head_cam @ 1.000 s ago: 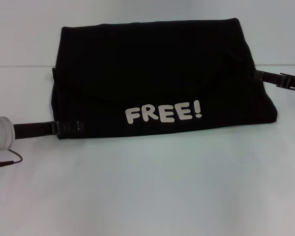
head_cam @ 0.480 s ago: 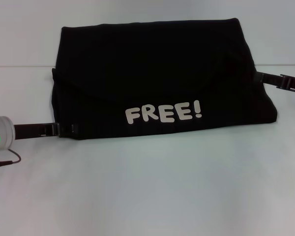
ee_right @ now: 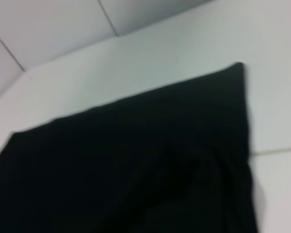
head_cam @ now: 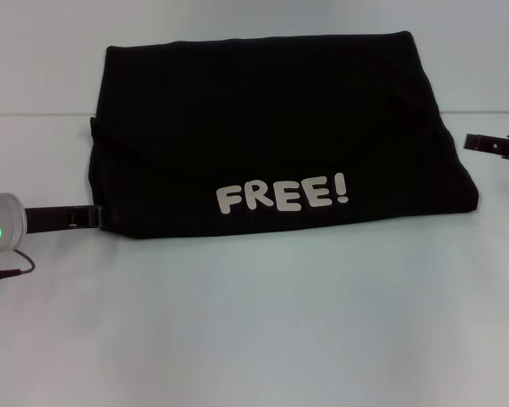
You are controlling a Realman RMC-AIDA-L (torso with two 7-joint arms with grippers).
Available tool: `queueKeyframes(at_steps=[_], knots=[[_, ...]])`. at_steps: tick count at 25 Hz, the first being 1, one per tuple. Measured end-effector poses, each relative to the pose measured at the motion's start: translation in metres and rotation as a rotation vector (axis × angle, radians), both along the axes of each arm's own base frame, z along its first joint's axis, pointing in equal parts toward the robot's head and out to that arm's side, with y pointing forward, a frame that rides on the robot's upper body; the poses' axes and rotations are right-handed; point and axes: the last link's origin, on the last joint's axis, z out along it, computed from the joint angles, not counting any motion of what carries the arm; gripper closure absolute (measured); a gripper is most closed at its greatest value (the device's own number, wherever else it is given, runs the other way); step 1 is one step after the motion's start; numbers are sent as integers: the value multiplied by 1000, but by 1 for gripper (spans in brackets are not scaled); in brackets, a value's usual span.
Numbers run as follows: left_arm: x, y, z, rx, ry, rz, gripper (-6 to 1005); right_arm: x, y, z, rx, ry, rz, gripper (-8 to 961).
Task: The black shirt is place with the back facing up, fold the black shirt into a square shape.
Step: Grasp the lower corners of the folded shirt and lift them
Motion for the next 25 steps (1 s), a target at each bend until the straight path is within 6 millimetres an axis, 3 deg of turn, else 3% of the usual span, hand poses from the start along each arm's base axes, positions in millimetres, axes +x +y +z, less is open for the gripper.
queueKeyframes(at_steps=[6, 15, 25], knots=[[2, 2, -1, -7, 5, -11, 998, 6, -1, 2, -69, -41, -72, 238], [9, 4, -4, -31, 16, -37, 990, 0, -5, -24, -143, -64, -68, 238], [11, 7, -3, -27, 28, -51, 980, 3, -7, -35, -134, -77, -87, 239]])
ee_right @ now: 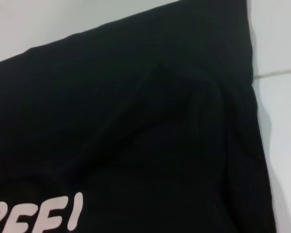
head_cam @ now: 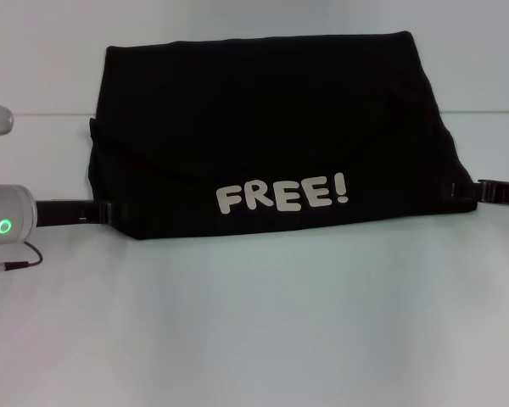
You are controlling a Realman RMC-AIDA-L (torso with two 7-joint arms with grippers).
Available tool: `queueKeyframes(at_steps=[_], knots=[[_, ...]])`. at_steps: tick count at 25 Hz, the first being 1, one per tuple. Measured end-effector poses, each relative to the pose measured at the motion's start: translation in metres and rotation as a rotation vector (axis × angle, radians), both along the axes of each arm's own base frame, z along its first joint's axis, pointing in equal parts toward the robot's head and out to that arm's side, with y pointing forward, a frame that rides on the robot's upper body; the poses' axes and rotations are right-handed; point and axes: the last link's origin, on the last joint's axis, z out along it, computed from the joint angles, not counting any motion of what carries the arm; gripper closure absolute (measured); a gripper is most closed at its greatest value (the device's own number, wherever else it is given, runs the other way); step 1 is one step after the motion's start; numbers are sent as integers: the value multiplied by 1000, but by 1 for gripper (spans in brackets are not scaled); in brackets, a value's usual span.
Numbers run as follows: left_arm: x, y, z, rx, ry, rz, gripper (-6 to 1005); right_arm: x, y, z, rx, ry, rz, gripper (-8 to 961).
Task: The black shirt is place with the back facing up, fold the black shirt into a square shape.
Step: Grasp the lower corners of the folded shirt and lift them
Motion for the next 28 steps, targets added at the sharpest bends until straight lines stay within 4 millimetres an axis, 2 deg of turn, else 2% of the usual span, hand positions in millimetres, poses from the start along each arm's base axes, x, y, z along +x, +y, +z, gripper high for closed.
queueKeyframes(at_steps=[8, 20, 22, 27, 28], knots=[[1, 1, 1, 2, 2, -4, 973, -1, 0, -9, -8, -25, 3, 238], [2, 3, 3, 5, 6, -8, 961, -1, -1, -12, -19, -36, 13, 404], [2, 3, 3, 4, 6, -8, 960, -1, -1, -11, -16, -40, 12, 616], [1, 3, 2, 2, 6, -8, 955, 0, -2, -15, -16, -47, 16, 848], [1, 3, 2, 2, 6, -7, 954, 1, -3, -15, -16, -50, 20, 865]])
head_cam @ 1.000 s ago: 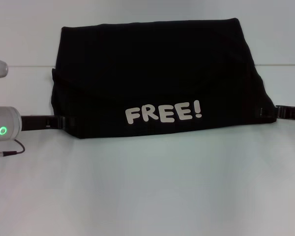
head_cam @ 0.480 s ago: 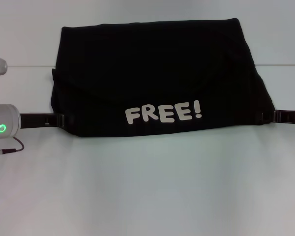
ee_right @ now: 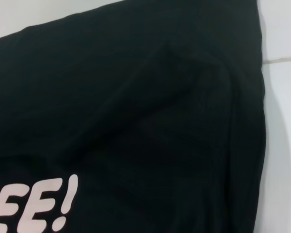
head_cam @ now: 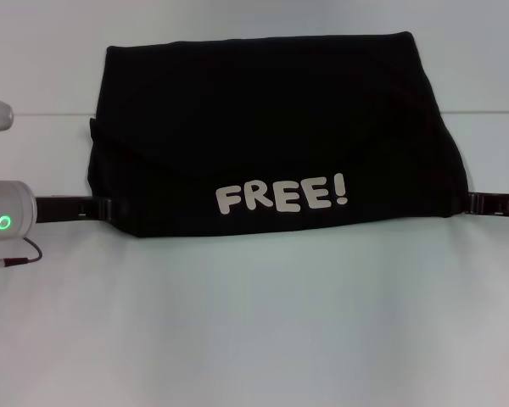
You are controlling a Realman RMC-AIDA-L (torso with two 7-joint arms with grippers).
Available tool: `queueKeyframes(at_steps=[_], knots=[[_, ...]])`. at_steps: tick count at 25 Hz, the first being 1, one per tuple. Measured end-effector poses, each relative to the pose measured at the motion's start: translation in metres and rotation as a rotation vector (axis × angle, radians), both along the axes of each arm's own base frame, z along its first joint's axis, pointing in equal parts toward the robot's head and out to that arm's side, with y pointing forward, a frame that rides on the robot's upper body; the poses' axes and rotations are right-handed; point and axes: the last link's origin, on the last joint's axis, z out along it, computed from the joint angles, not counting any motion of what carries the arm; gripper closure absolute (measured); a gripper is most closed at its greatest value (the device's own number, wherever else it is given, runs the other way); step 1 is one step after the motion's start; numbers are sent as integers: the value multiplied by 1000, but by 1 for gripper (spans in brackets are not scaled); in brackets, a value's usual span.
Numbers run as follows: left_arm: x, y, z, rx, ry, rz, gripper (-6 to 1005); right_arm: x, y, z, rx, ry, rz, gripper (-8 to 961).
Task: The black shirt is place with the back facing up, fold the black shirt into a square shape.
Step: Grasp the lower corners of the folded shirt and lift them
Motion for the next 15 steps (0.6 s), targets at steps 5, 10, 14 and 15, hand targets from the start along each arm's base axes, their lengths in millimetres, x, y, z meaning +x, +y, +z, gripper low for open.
queueKeyframes(at_steps=[5, 10, 14, 15], knots=[[-1, -1, -1, 0, -1, 3, 949, 4, -2, 1, 5, -8, 0, 953], [0, -5, 0, -16, -23, 1, 945, 11, -8, 6, 16, -2, -1, 954], [5, -14, 7, -52, -64, -24, 941, 19, -20, 17, 21, 1, 17, 954], [6, -15, 8, -58, -66, -32, 940, 21, -24, 19, 24, 5, 24, 954]])
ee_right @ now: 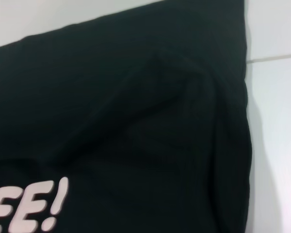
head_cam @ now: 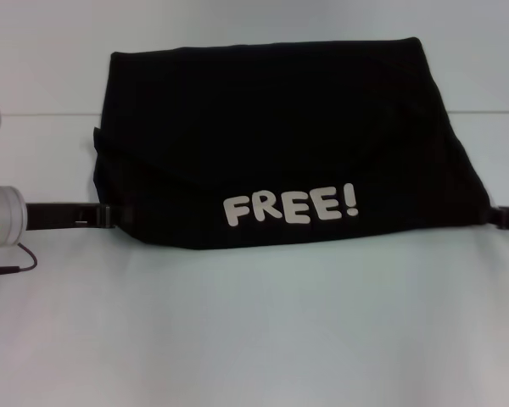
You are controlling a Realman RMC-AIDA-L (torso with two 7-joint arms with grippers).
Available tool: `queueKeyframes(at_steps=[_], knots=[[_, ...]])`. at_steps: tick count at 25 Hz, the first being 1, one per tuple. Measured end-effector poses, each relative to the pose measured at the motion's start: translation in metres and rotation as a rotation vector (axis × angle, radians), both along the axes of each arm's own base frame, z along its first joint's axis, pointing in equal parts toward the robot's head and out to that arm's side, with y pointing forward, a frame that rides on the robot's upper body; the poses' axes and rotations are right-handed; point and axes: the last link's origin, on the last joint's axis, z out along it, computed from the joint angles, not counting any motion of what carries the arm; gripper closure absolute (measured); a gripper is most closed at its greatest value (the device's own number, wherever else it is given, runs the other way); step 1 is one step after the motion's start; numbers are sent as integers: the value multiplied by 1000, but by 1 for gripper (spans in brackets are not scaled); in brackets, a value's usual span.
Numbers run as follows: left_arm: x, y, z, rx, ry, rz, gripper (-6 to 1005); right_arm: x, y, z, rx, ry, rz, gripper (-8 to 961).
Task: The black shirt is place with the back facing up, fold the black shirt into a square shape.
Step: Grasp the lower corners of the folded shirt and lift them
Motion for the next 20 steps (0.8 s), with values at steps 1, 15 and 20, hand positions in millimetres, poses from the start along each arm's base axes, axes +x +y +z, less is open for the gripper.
queueKeyframes(at_steps=[1, 15, 20], knots=[[1, -2, 2, -4, -1, -7, 939, 3, -7, 4, 3, 17, 15, 954], [13, -25, 17, -125, -71, -85, 926, 36, -94, 23, 2, 222, 109, 954], [14, -39, 26, -182, -104, -108, 921, 45, -119, 29, -2, 240, 103, 954]])
